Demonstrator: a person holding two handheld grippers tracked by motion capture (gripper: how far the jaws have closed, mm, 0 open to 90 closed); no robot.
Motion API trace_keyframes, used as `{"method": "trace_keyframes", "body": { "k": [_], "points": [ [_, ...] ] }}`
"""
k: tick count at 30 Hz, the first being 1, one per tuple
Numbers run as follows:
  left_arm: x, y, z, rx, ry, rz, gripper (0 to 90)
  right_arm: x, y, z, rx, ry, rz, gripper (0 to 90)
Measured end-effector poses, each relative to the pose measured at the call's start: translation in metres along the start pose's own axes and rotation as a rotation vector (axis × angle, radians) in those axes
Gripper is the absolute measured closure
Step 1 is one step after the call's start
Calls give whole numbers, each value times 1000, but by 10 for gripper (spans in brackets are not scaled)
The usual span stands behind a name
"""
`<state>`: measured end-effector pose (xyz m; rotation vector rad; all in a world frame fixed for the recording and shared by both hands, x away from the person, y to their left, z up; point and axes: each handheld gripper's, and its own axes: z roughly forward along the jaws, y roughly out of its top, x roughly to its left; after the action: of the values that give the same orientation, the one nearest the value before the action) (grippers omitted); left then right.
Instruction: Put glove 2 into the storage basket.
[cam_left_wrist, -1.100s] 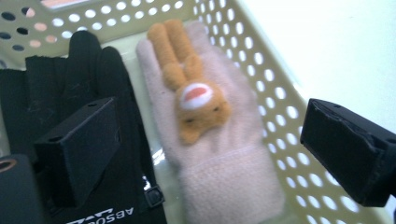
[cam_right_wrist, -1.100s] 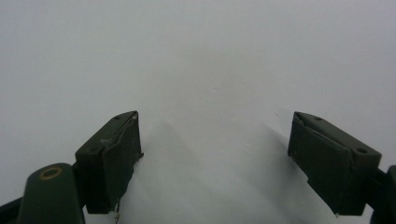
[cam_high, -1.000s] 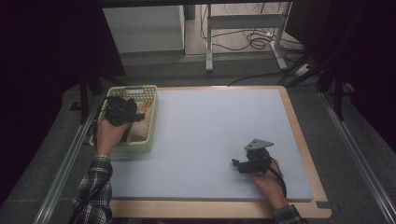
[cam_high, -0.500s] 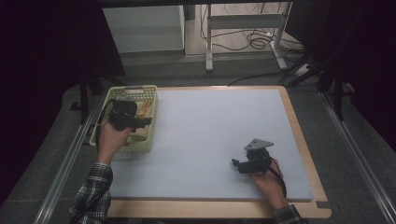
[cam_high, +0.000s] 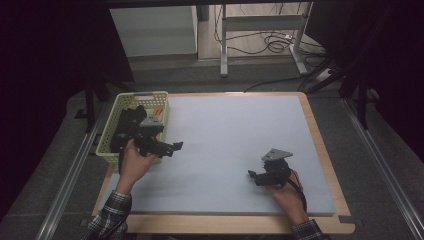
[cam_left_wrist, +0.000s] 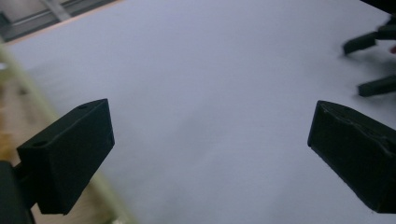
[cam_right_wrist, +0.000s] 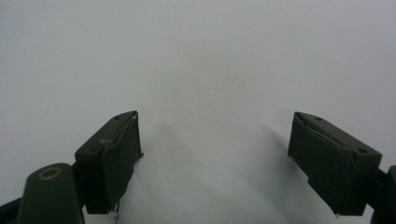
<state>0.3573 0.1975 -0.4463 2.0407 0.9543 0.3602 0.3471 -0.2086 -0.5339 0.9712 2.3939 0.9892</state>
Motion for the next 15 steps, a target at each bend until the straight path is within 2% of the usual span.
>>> {"method": "trace_keyframes", "body": {
  "k": [10,12,15],
  "points": [
    [-47,-24,35,-4,-90,84,9,0,0,0,-1,-2,-1,167],
    [-55,-32,44,9,-104,100,9,0,0,0,-1,-2,-2,167],
    [-64,-44,57,43,-98,130,9,0,0,0,-2,-3,-3,167]
  ]
}}
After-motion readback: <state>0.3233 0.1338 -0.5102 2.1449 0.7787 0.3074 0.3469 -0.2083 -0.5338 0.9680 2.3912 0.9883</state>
